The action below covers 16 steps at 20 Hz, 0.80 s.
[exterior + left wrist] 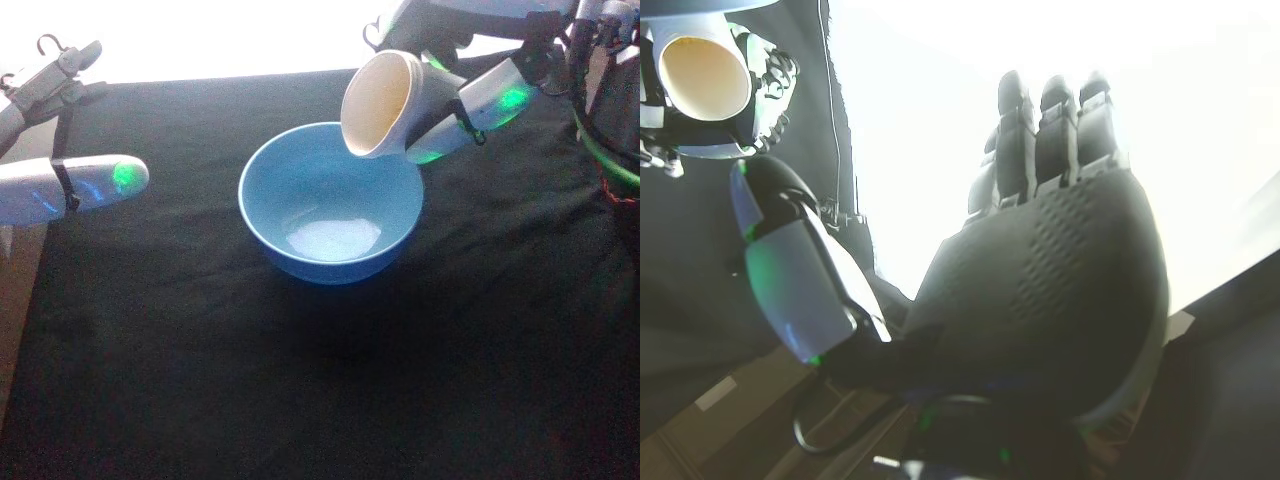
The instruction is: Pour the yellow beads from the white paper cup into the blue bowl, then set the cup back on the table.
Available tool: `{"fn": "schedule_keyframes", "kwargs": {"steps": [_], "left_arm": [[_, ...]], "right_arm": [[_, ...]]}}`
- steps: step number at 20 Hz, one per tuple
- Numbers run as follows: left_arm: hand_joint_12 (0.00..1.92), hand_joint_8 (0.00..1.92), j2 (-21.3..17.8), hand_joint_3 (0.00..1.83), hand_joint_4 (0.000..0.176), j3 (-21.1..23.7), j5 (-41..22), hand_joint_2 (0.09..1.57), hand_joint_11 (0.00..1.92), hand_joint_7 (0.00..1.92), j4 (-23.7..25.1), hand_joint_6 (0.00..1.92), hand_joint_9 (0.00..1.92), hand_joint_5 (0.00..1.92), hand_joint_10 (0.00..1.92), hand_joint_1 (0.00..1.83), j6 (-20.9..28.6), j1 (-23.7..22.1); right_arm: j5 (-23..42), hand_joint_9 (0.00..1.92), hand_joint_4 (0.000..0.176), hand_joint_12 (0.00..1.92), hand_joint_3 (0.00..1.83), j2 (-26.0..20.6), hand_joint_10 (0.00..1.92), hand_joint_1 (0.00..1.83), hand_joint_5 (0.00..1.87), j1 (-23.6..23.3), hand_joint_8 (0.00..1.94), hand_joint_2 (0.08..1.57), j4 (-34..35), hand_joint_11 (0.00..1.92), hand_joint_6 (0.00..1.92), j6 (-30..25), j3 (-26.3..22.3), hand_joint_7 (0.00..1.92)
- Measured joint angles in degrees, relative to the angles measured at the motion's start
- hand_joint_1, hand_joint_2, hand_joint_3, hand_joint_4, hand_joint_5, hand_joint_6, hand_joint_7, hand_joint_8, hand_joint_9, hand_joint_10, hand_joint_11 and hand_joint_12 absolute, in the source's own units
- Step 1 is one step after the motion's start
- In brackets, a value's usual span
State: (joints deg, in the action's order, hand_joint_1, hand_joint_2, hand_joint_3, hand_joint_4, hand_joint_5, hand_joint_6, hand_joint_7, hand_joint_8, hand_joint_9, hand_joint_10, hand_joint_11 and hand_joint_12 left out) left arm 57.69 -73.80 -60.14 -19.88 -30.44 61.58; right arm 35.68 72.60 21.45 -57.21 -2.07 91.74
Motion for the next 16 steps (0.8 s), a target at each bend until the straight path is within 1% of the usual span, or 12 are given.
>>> {"fn": "schedule_keyframes", "kwargs": {"steps": [1,2,3,5,6,7,8,12,13,14,15,16], "left_arm": [[0.01,0.00,0.0,0.00,0.070,0.0,0.0,0.78,0.01,0.29,0.0,0.00,0.10,0.04,0.00,0.53,0.0,-0.1],[0.02,0.00,0.0,0.00,0.064,0.0,0.2,0.78,0.02,0.30,0.0,0.00,0.10,0.03,0.00,0.52,0.0,-0.2],[0.02,0.00,0.0,0.00,0.058,0.0,0.3,0.79,0.02,0.29,0.0,0.00,0.10,0.03,0.00,0.53,0.0,-0.3],[0.01,0.00,0.0,0.01,0.053,0.0,0.4,0.80,0.01,0.30,0.2,0.00,0.11,0.03,0.00,0.52,0.0,-0.4],[0.01,0.00,0.0,0.01,0.047,0.0,0.7,0.80,0.00,0.30,0.2,0.00,0.11,0.03,0.00,0.53,0.0,-0.4],[0.01,0.00,0.0,0.01,0.038,0.0,0.8,0.81,0.00,0.29,0.3,0.00,0.11,0.03,0.00,0.52,0.0,-0.4],[0.01,0.00,0.0,0.01,0.035,0.0,0.8,0.81,0.00,0.29,0.4,0.00,0.11,0.02,0.00,0.52,0.0,-0.4],[0.01,0.00,0.0,0.00,0.033,0.0,0.9,0.79,0.01,0.28,0.7,0.00,0.10,0.02,0.00,0.51,0.0,-0.4],[0.01,0.00,0.0,0.00,0.036,0.0,0.9,0.79,0.01,0.28,0.8,0.00,0.10,0.02,0.00,0.51,0.0,-0.4],[0.01,0.00,0.0,0.00,0.037,0.0,0.9,0.79,0.01,0.29,0.8,0.00,0.11,0.02,0.01,0.51,0.0,-0.4],[0.01,0.00,0.0,0.00,0.037,0.0,1.0,0.78,0.01,0.29,0.8,0.00,0.12,0.02,0.01,0.52,0.0,-0.4],[0.00,0.00,0.0,0.00,0.032,0.0,1.0,0.79,0.00,0.28,0.9,0.00,0.11,0.02,0.00,0.53,0.0,-0.4]], "right_arm": [[-0.4,1.05,0.000,1.77,0.01,0.0,1.34,1.27,1.02,-0.6,1.00,1.09,-2.0,0.89,0.84,-0.3,-0.1,1.03],[-0.8,1.11,0.000,1.89,0.00,0.0,1.50,1.20,1.04,-1.4,1.02,1.09,-2.9,1.00,0.84,-0.3,-0.3,1.11],[-1.0,1.07,0.000,1.88,0.00,0.0,1.44,1.25,1.00,-2.1,0.99,1.10,-3.8,0.95,0.90,-0.3,-0.5,1.04],[-1.6,1.00,0.000,1.77,0.00,0.0,1.36,1.27,1.02,-3.3,1.21,1.12,-6.3,0.85,0.64,-0.8,-0.9,1.00],[-1.9,0.99,0.000,1.74,0.01,0.0,1.35,1.26,0.97,-3.5,1.08,1.12,-8.0,0.83,0.90,-0.8,-1.2,0.98],[-2.2,0.99,0.000,1.66,0.00,0.0,1.24,1.27,1.02,-3.5,1.16,1.11,-9.1,0.78,0.69,-0.9,-1.4,1.01],[-2.4,1.00,0.000,1.64,0.00,0.0,1.20,1.27,1.02,-3.5,1.18,1.11,-10.2,0.79,0.66,-0.9,-1.6,1.01],[-3.8,1.10,0.004,1.17,0.00,0.0,0.41,1.23,1.01,-3.6,0.98,1.10,-13.0,0.67,0.86,-1.1,-1.7,1.04],[-4.2,1.15,0.009,1.14,0.00,0.0,0.31,1.23,1.03,-3.6,0.94,1.10,-13.9,0.69,0.85,-1.1,-1.7,1.05],[-4.4,1.06,0.000,1.09,0.01,0.0,0.93,1.36,1.04,-3.6,0.74,1.07,-14.4,0.76,0.78,-1.2,-1.9,1.10],[-4.5,1.02,0.000,1.11,0.00,0.0,1.09,1.38,1.02,-3.6,0.74,1.07,-14.7,0.77,0.78,-1.2,-2.0,1.09],[-4.6,1.05,0.000,1.21,0.00,0.0,0.77,1.28,1.06,-3.6,0.94,1.08,-15.0,0.78,0.70,-1.2,-2.1,1.08]]}}
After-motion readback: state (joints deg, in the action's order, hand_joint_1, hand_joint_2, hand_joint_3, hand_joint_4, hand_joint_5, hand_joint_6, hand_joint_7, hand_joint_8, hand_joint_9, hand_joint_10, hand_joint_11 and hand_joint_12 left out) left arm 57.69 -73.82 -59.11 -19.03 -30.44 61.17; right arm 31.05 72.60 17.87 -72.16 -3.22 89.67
